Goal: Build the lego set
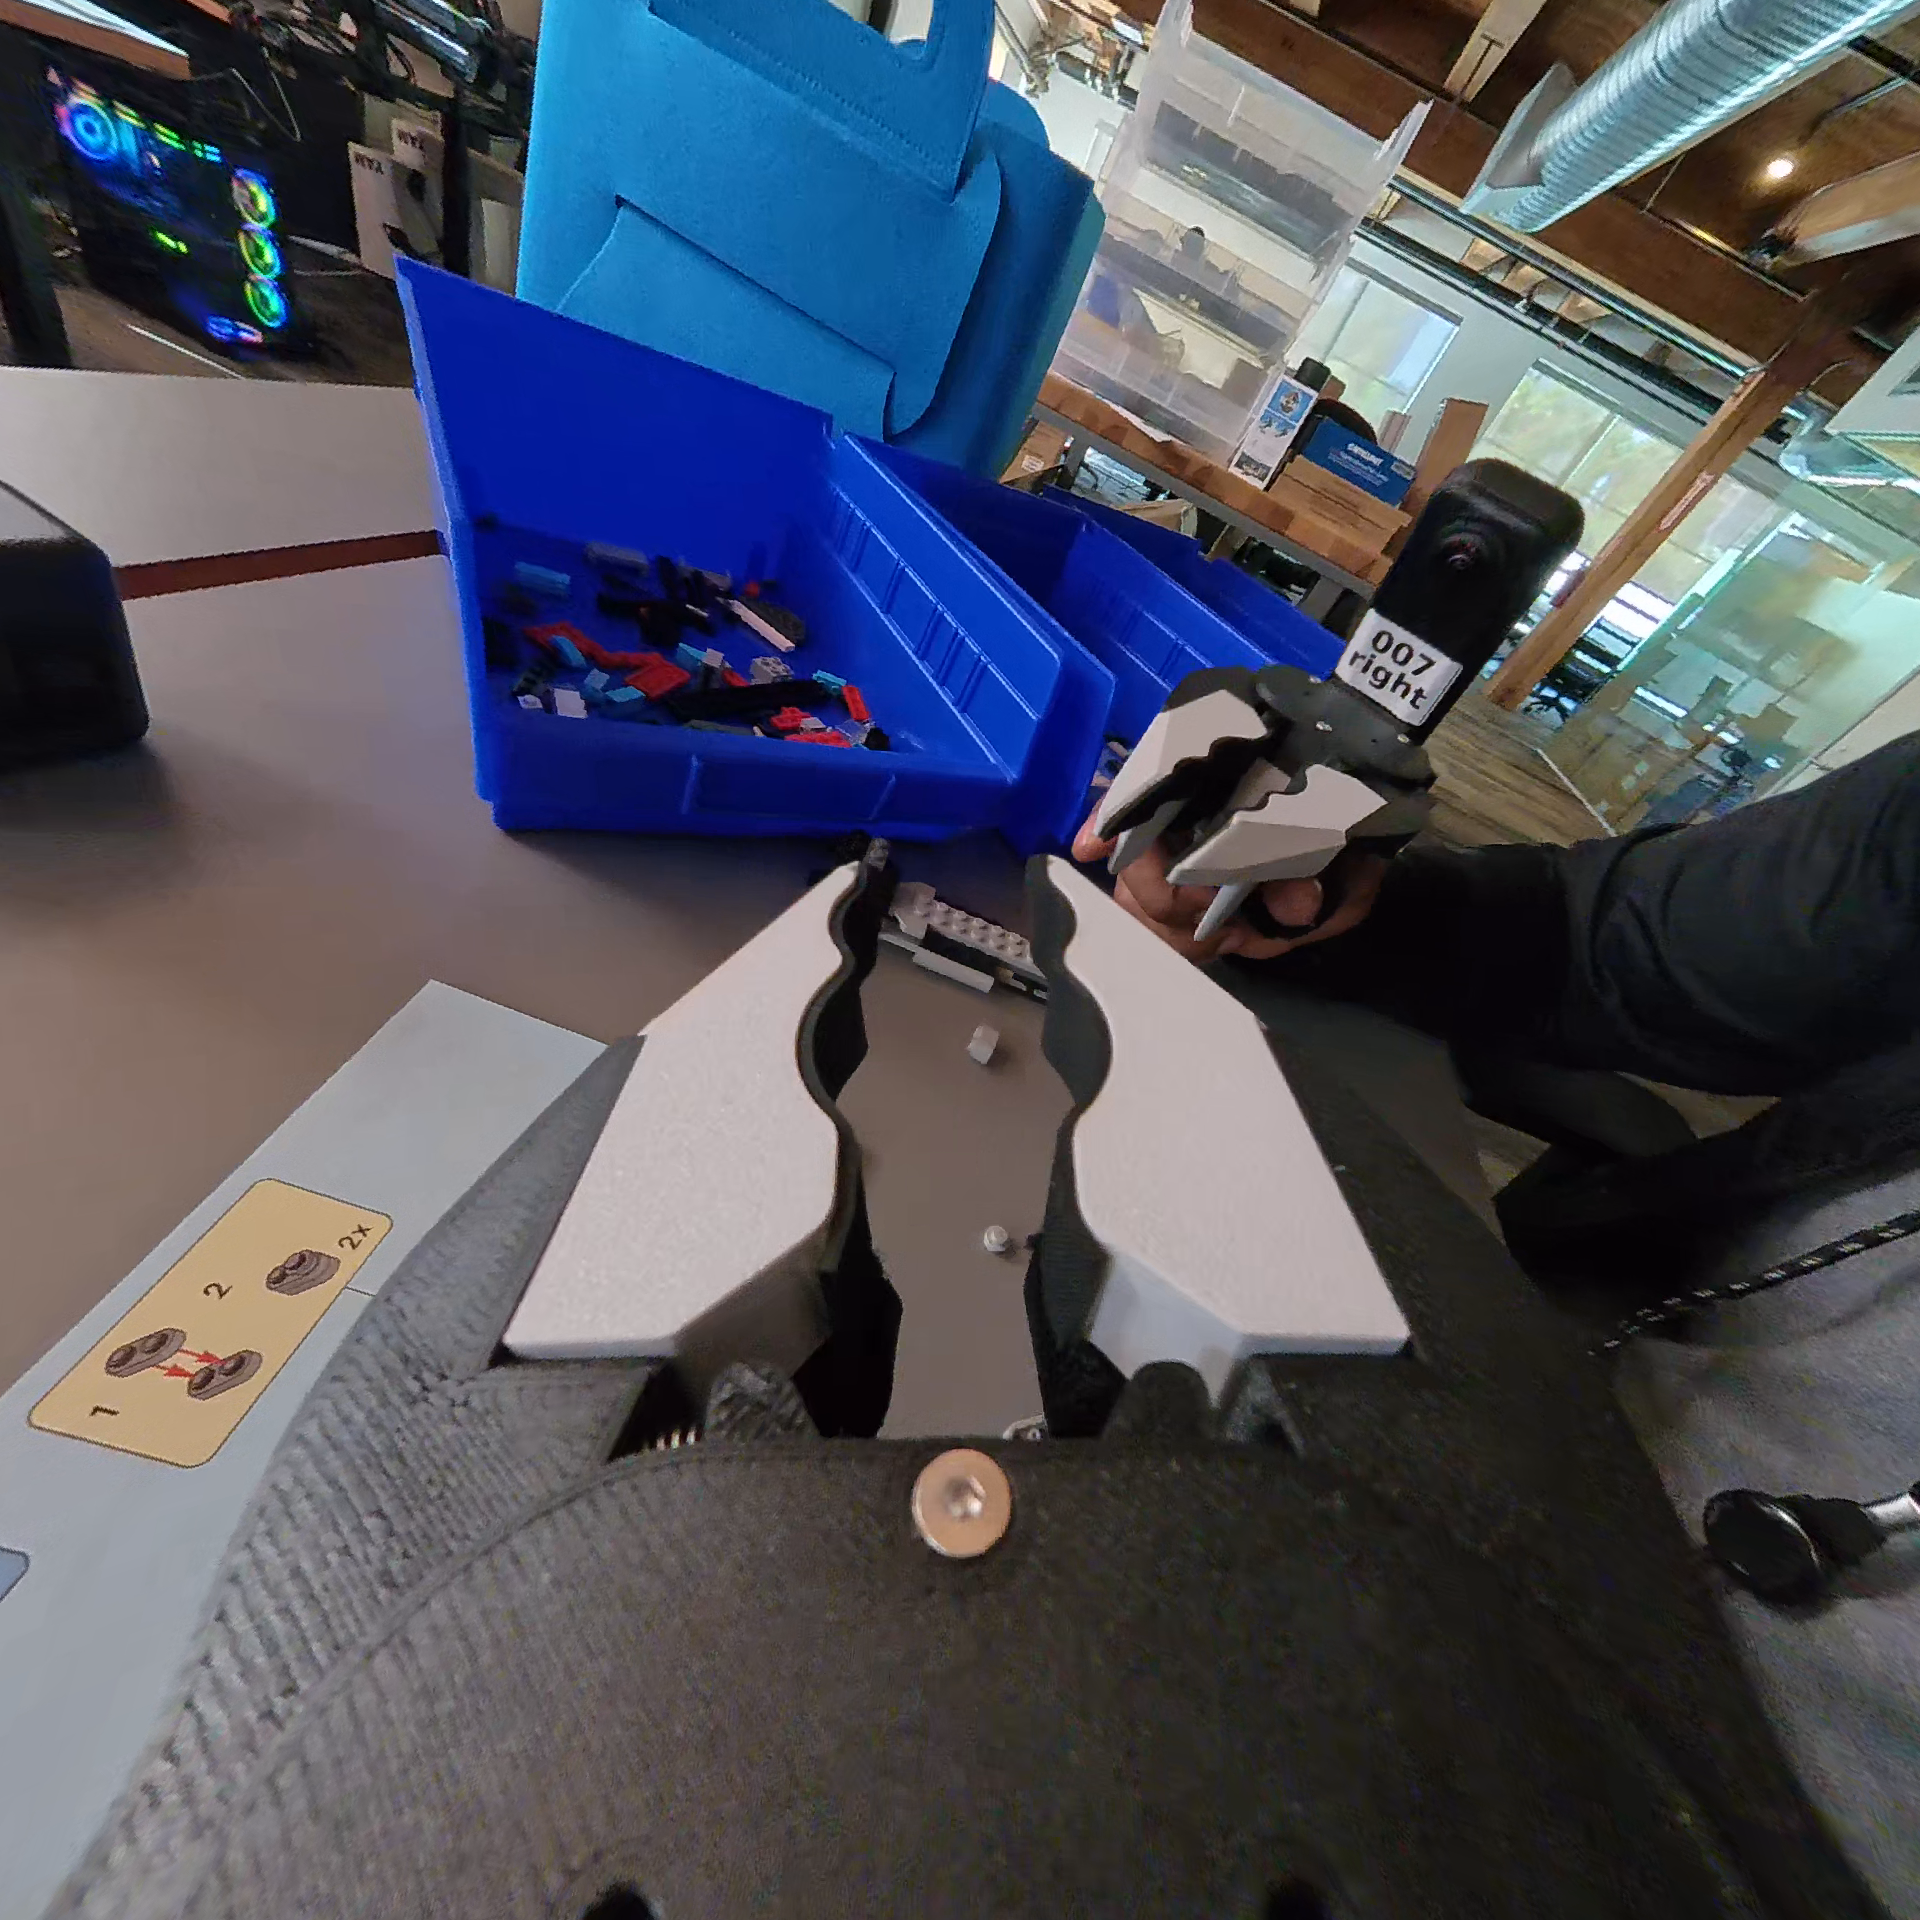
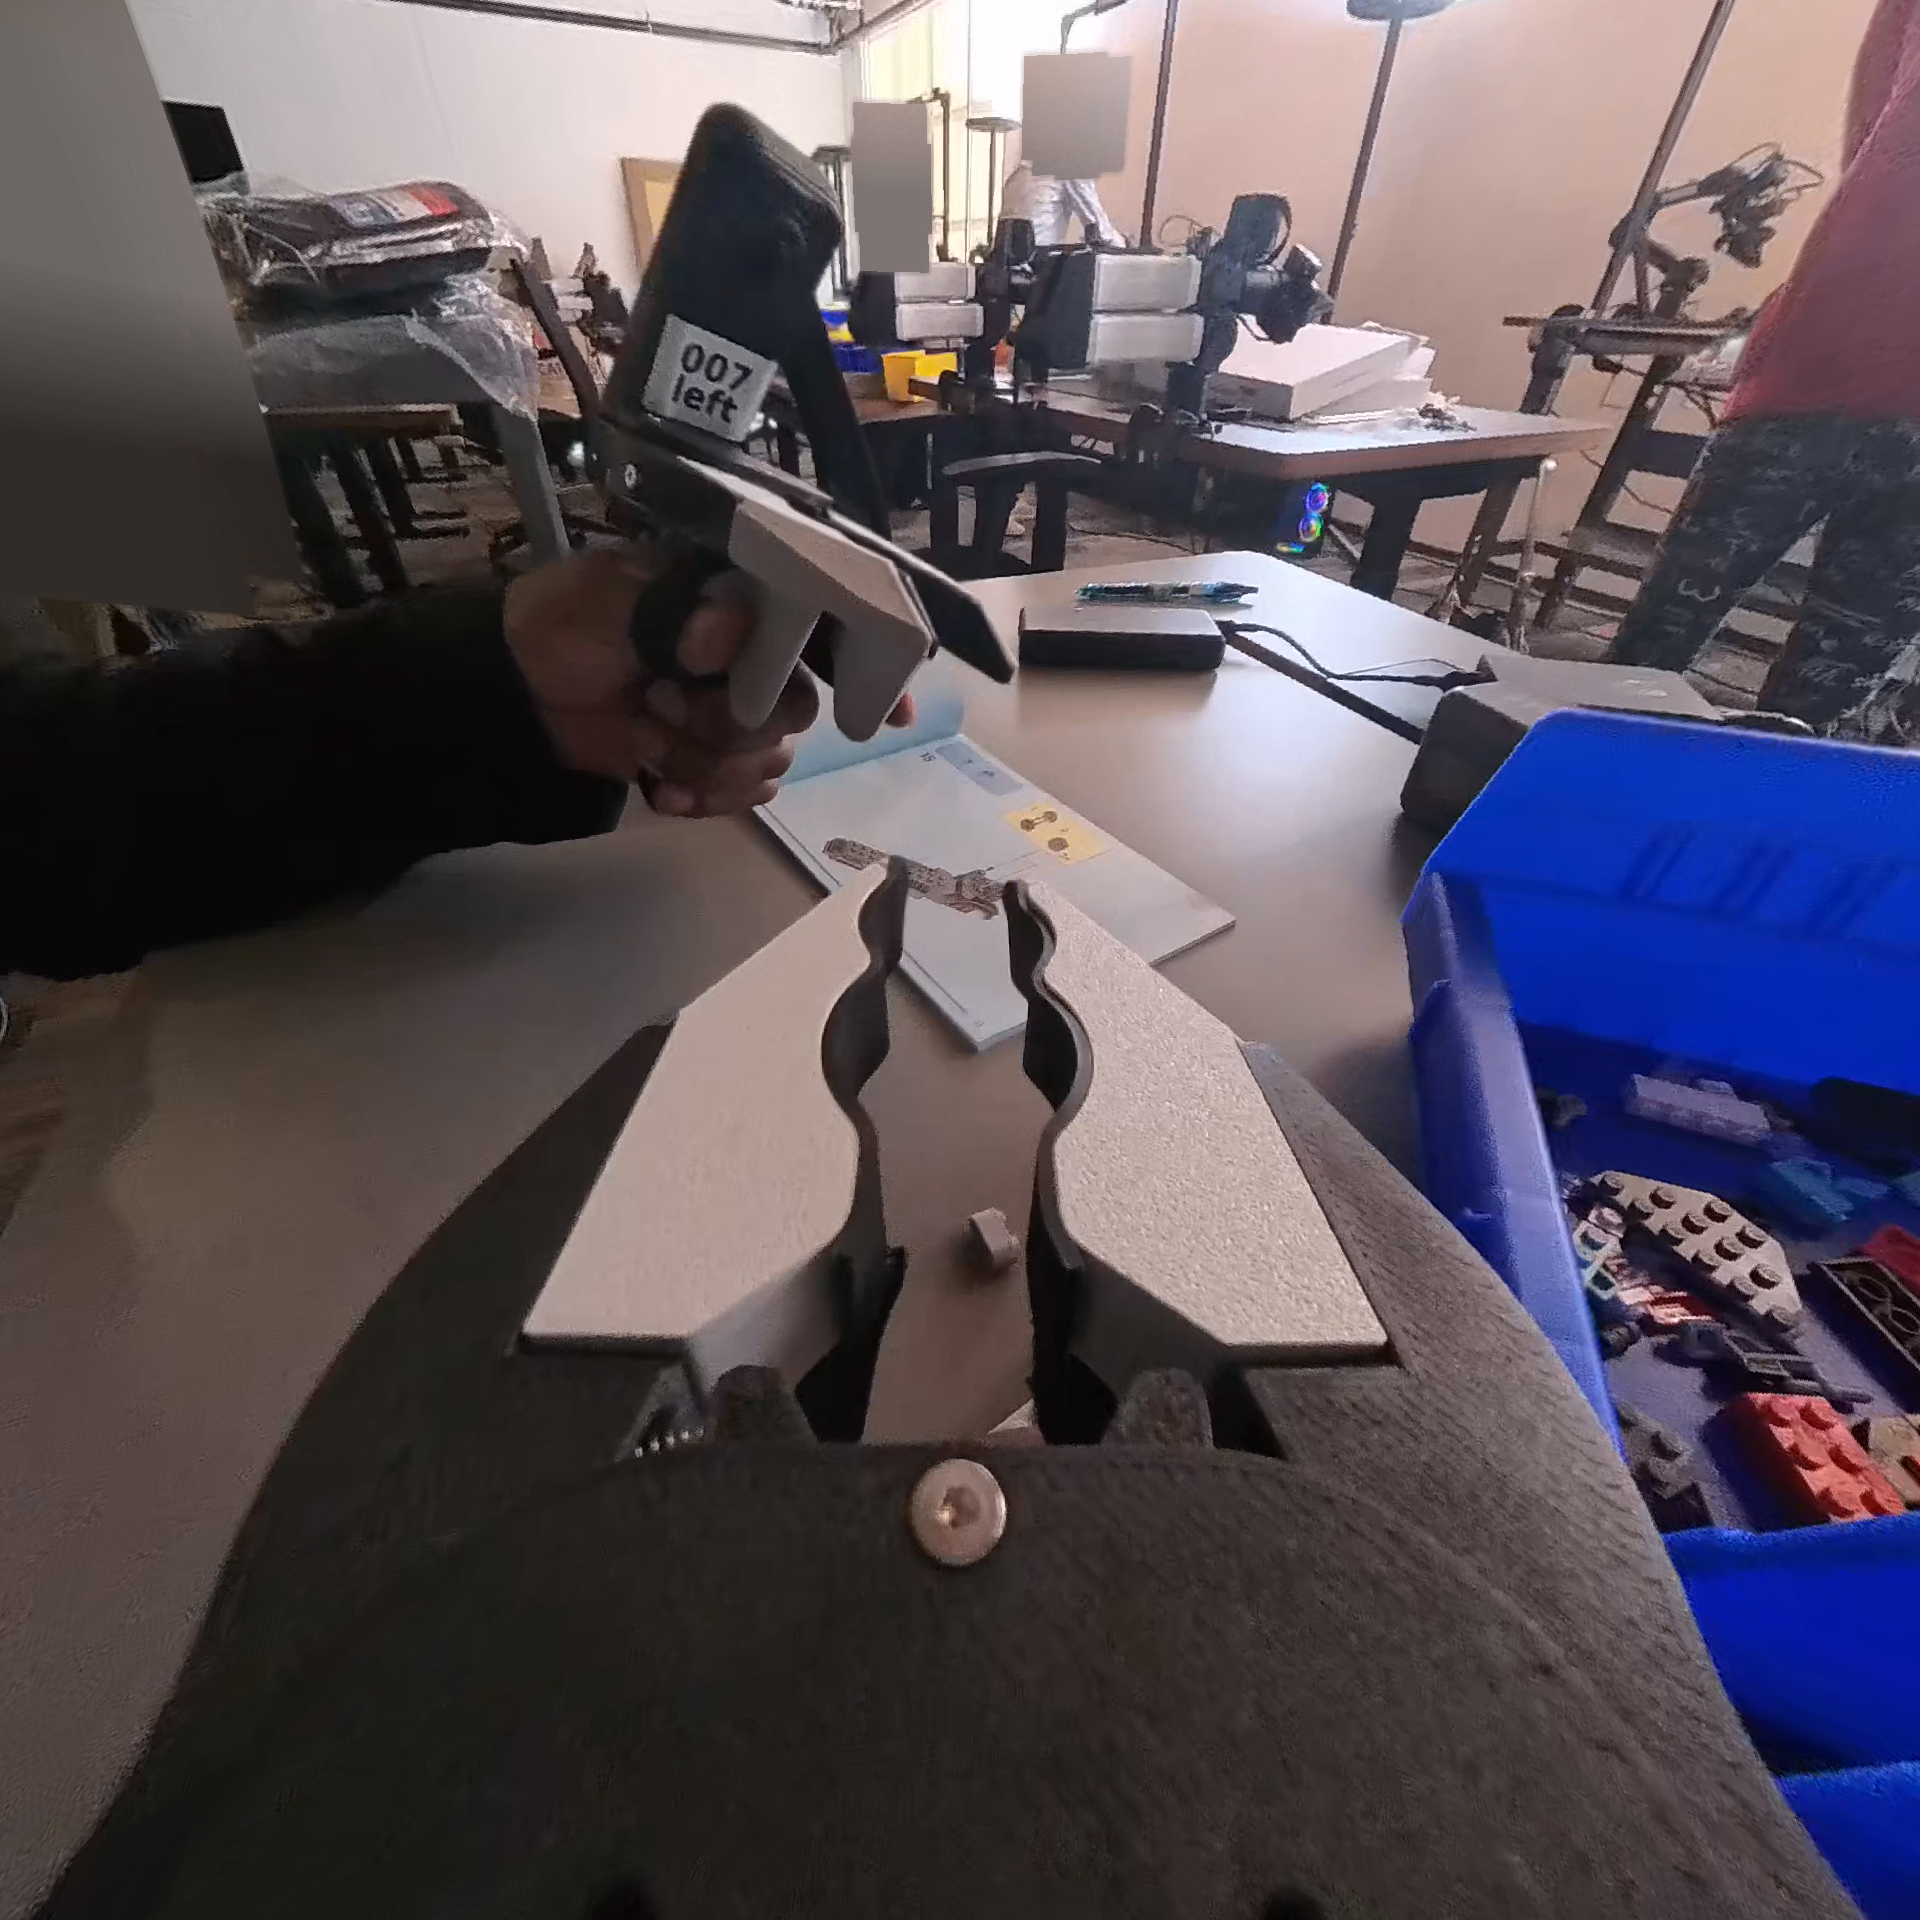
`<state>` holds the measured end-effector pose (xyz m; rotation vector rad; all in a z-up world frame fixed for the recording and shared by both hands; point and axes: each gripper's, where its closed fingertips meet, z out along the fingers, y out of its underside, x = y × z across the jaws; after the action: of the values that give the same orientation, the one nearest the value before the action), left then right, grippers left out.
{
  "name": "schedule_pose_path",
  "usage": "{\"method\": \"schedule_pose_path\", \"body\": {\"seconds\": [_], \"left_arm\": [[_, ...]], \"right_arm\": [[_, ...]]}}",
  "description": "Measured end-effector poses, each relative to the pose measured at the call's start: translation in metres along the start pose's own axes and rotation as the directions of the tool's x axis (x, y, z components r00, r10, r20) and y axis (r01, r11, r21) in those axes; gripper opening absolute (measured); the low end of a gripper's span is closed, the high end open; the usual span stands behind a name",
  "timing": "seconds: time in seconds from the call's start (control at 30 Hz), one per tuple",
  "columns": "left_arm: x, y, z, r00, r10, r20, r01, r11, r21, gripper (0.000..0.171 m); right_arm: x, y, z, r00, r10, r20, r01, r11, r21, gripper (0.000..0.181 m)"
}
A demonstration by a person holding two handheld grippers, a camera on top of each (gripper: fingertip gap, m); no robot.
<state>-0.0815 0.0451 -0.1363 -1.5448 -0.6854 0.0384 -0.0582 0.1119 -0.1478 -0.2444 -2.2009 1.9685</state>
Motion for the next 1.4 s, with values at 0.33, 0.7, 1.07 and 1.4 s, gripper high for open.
{"method": "schedule_pose_path", "body": {"seconds": [0.33, 0.7, 1.07, 1.4], "left_arm": [[0.001, -0.003, 0.002, 0.996, 0.028, 0.082, -0.038, 0.992, 0.122, 0.029], [0.005, 0.007, 0.011, 0.994, -0.077, 0.081, 0.061, 0.982, 0.177, 0.028], [0.02, 0.061, -0.021, 0.941, -0.081, 0.328, 0.075, 0.997, 0.032, 0.028], [0.032, 0.116, -0.033, 0.939, 0.109, 0.327, 0.014, 0.935, -0.353, 0.034]], "right_arm": [[-0.007, -0.007, -0.018, 0.996, -0.079, -0.042, 0.083, 0.988, 0.131, 0.03], [-0.01, -0.011, -0.028, 0.998, 0.038, -0.042, -0.029, 0.982, 0.187, 0.031], [-0.024, -0.003, -0.024, 1.0, -0.002, -0.014, 0.004, 0.994, 0.11, 0.029], [-0.041, 0.042, 0.0, 0.999, -0.019, 0.042, 0.028, 0.975, -0.221, 0.028]]}}
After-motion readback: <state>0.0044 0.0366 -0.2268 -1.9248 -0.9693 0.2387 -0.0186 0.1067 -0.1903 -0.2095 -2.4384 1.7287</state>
